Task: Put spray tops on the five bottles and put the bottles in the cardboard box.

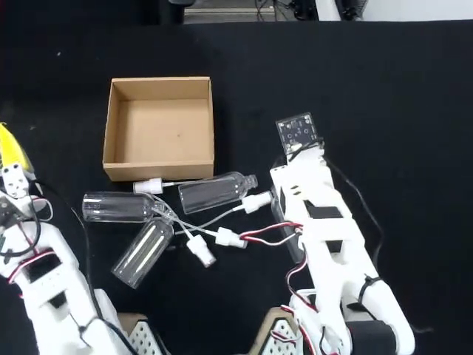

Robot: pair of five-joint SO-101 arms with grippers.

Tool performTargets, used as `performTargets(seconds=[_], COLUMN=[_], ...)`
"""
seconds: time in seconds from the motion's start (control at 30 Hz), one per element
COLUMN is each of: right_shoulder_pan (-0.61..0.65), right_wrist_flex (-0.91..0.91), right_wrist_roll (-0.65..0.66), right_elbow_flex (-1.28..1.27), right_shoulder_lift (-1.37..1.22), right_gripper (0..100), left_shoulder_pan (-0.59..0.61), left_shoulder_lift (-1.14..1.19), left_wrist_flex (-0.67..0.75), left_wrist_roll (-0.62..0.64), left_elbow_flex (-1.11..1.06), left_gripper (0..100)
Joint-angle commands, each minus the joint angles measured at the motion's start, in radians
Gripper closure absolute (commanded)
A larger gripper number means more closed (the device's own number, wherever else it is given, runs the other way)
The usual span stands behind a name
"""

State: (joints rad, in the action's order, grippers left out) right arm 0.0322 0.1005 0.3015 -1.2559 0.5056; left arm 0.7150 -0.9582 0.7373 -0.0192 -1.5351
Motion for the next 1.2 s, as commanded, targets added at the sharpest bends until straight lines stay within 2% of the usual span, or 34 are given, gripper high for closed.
performTargets(seconds=[0.0, 0.2, 0.33, 0.47, 0.77, 0.9, 0.97, 1.17], right_shoulder_pan=[-0.014, -0.014, -0.014, -0.014, -0.014, -0.014, -0.014, -0.014], right_wrist_flex=[-0.028, -0.028, -0.028, -0.028, -0.028, -0.028, -0.028, -0.028], right_wrist_roll=[-0.008, -0.008, -0.008, -0.008, -0.008, -0.008, -0.008, -0.008], right_elbow_flex=[0.005, 0.005, 0.005, 0.004, 0.004, 0.004, 0.004, 0.004], right_shoulder_lift=[0.025, 0.025, 0.025, 0.025, 0.025, 0.025, 0.025, 0.025], right_gripper=[98.7, 98.7, 98.7, 98.7, 98.7, 98.7, 98.7, 98.7], left_shoulder_pan=[-0.001, -0.01, -0.007, 0.054, 0.142, 0.156, 0.157, 0.148], left_shoulder_lift=[0.176, 0.334, 0.436, 0.546, 0.787, 0.867, 0.91, 1.131], left_wrist_flex=[0.144, 0.295, 0.302, 0.304, 0.304, 0.307, 0.377, 0.74], left_wrist_roll=[0.003, -0.003, -0.003, 0.006, 0.118, 0.126, 0.126, 0.117], left_elbow_flex=[0.048, 0.05, 0.067, 0.162, 0.306, 0.357, 0.371, 0.377], left_gripper=[97, 97, 97, 97, 97, 97, 97, 97])
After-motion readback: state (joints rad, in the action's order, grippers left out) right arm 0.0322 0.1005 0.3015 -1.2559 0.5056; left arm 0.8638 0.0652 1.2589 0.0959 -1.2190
